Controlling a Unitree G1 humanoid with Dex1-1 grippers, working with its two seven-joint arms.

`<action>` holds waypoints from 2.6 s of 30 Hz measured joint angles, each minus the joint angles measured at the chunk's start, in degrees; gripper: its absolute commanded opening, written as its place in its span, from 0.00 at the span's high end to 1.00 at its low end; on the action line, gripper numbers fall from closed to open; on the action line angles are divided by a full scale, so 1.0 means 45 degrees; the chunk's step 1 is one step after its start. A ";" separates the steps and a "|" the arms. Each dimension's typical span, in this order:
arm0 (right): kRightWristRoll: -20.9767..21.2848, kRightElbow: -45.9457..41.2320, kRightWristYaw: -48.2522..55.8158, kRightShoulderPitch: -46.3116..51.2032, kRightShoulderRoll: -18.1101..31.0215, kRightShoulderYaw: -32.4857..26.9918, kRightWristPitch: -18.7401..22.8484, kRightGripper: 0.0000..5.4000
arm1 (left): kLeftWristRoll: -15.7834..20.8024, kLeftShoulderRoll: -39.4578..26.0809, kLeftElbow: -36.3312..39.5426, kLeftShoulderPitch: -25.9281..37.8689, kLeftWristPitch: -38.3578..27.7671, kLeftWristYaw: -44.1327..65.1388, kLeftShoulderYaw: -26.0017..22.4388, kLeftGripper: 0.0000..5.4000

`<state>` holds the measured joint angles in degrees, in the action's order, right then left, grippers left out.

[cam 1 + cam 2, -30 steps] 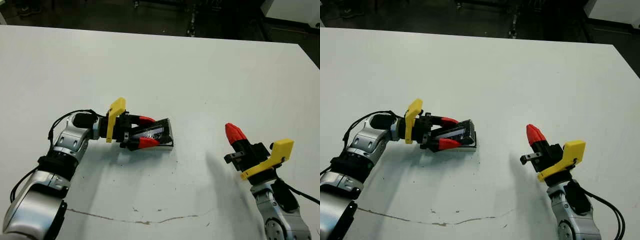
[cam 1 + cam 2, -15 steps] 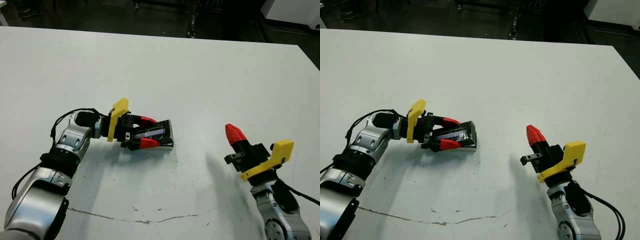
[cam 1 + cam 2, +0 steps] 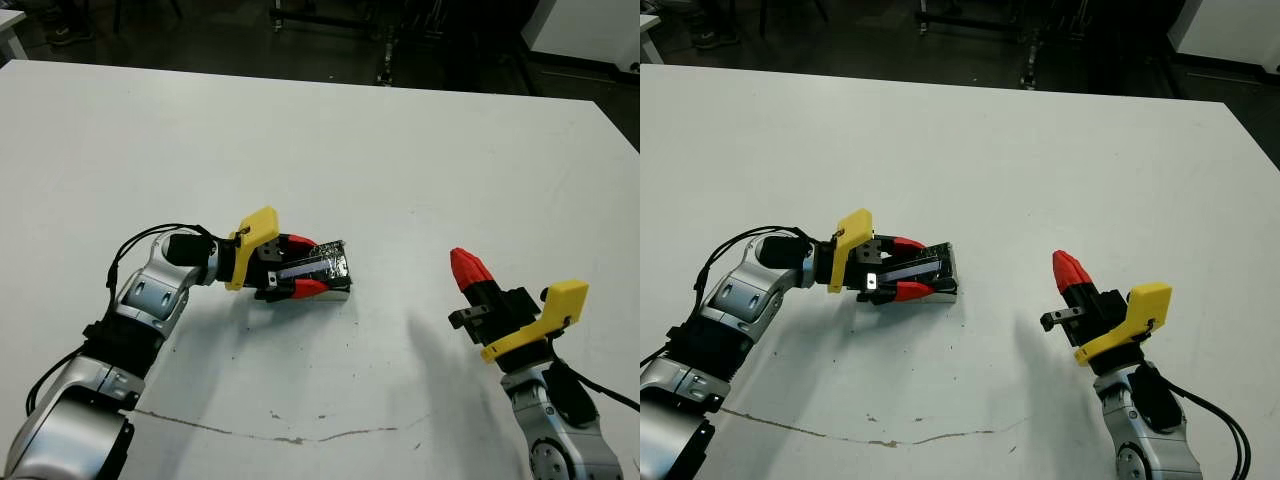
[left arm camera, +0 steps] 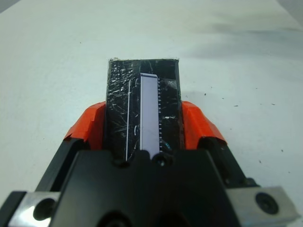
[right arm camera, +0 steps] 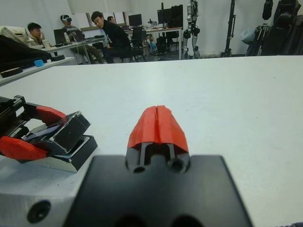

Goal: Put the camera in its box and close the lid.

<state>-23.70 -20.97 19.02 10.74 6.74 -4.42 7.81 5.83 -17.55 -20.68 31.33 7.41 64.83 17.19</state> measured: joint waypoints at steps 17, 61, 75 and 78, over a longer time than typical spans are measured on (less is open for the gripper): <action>0.0002 -0.0060 -0.0006 -0.0003 0.0005 -0.0001 0.0001 1.00 | -0.0192 -0.0109 -0.0261 0.0444 0.0117 -0.0021 0.0564 0.41; -0.0002 0.0260 0.0272 0.0145 -0.0027 0.0043 -0.0283 1.00 | -0.1607 0.0548 -0.2027 0.1147 -0.2267 -0.0711 0.1181 0.00; -0.0040 0.0249 0.0271 0.0154 -0.0028 0.0055 -0.0287 1.00 | -0.0697 0.0614 -0.1988 0.0985 -0.2312 -0.0451 0.0967 0.00; -0.0040 0.0248 0.0279 0.0162 -0.0027 0.0056 -0.0288 1.00 | -0.0492 0.0864 -0.1843 0.0899 -0.2265 -0.0480 0.0958 0.00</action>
<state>-23.88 -19.85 20.28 11.47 6.61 -4.16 6.51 3.61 -13.66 -28.98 35.38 -2.78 62.67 21.50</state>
